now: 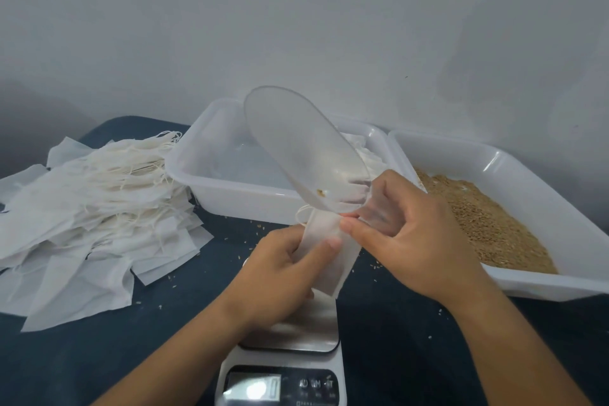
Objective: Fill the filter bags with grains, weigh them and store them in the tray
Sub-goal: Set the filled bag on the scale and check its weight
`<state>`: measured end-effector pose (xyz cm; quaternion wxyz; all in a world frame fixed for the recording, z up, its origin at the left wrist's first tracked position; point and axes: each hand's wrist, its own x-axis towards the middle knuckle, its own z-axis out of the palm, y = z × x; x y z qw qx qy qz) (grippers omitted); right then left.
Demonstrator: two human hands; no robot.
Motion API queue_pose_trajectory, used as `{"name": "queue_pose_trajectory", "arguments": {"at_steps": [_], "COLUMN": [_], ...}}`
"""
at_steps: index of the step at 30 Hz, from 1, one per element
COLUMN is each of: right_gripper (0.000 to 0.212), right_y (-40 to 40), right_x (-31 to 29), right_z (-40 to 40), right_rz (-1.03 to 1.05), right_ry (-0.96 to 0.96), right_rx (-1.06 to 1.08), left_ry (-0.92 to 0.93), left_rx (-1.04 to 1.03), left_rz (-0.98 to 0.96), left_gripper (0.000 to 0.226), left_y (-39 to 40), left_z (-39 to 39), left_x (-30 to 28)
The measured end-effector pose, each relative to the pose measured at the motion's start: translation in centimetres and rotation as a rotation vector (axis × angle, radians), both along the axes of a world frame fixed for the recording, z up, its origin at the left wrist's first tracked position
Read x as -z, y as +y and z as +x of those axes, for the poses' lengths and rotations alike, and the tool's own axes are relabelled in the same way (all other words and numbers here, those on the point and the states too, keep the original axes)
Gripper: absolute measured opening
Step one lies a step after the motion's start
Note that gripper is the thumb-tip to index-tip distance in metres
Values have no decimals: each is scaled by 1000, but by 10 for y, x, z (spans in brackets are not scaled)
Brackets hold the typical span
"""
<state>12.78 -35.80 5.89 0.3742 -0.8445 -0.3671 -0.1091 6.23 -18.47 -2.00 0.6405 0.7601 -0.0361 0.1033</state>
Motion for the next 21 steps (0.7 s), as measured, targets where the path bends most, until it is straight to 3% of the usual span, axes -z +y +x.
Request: {"name": "queue_pose_trajectory", "arguments": {"at_steps": [2, 4, 9, 15, 21], "right_gripper": [37, 41, 31, 30, 38], "right_y": [0, -1, -13, -15, -7], "right_x": [0, 2, 10, 13, 2], "right_z": [-3, -5, -3, -4, -7], "right_rz": [61, 109, 226, 211, 88], "right_ry": [-53, -67, 39, 84, 32], "right_rx": [14, 54, 88, 46, 32], "left_ry": [10, -13, -82, -77, -84], "left_rx": [1, -92, -274, -320, -304], "left_rz": [-70, -22, -36, -19, -4], "left_gripper": [43, 45, 28, 11, 11], "left_y": [0, 0, 0, 0, -1], "left_z": [1, 2, 4, 1, 0], "left_x": [-1, 2, 5, 3, 2]}}
